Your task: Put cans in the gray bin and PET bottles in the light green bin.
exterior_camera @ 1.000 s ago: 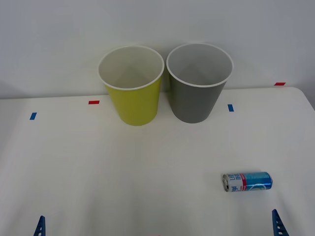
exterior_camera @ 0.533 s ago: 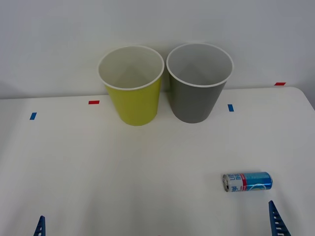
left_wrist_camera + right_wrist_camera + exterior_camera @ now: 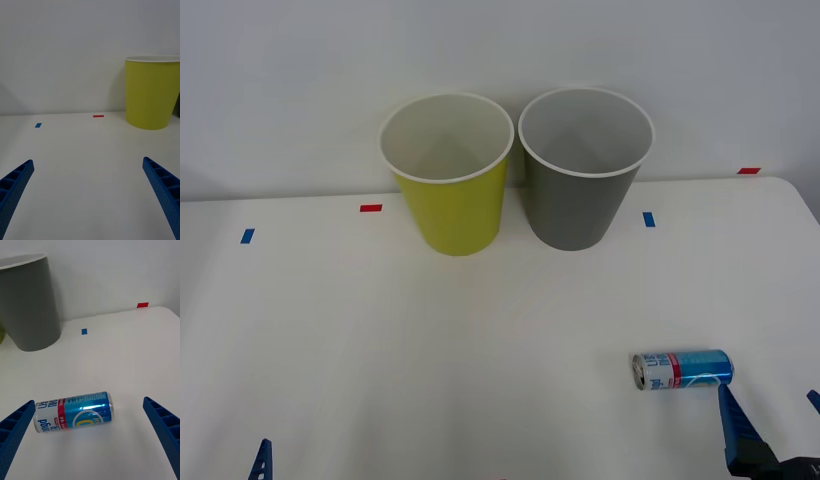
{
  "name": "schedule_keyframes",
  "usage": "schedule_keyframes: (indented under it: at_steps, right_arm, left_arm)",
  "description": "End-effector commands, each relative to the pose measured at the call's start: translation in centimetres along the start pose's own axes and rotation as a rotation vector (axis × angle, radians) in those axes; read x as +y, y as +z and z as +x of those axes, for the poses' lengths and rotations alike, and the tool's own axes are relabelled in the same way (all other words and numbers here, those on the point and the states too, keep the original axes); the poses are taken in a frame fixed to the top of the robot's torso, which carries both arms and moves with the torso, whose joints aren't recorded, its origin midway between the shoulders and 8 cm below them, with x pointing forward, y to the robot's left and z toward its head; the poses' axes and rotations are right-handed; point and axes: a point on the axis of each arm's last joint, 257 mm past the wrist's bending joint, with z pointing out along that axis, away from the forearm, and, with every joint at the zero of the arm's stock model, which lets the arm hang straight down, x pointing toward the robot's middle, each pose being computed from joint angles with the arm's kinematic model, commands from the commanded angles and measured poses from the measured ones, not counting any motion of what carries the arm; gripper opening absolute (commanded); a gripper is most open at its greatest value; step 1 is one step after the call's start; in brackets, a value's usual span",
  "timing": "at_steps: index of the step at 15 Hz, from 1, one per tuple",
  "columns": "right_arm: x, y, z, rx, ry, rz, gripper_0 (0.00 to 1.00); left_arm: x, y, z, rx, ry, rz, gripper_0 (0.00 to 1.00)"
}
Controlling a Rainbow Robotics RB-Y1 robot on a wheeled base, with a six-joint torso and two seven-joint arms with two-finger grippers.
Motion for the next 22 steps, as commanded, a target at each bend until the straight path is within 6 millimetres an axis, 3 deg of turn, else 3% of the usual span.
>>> schedule_keyframes:
  at_steps: [1, 9, 14, 17, 22]
  right_arm:
    - [-0.7, 0.7, -0.7, 0.055, 0.110, 0.021, 1.00]
    - [1.0, 3.7, -0.5, 0.246, 0.442, 0.040, 1.00]
    - [0.0, 5.1, 0.2, 0.314, 0.671, 0.155, 1.00]
    - [-0.9, 4.8, 1.3, 0.359, 0.808, 0.285, 1.00]
    - [0.7, 5.0, 2.3, 0.418, 1.089, 0.365, 1.00]
  left_arm:
    - [0.0, 0.0, 0.0, 0.000, 0.000, 0.000, 1.00]
    - [0.0, 0.0, 0.0, 0.000, 0.000, 0.000, 1.00]
    - [0.0, 0.0, 0.0, 0.000, 0.000, 0.000, 1.00]
    - [0.0, 0.0, 0.0, 0.000, 0.000, 0.000, 1.00]
    - [0.0, 0.0, 0.0, 0.000, 0.000, 0.000, 1.00]
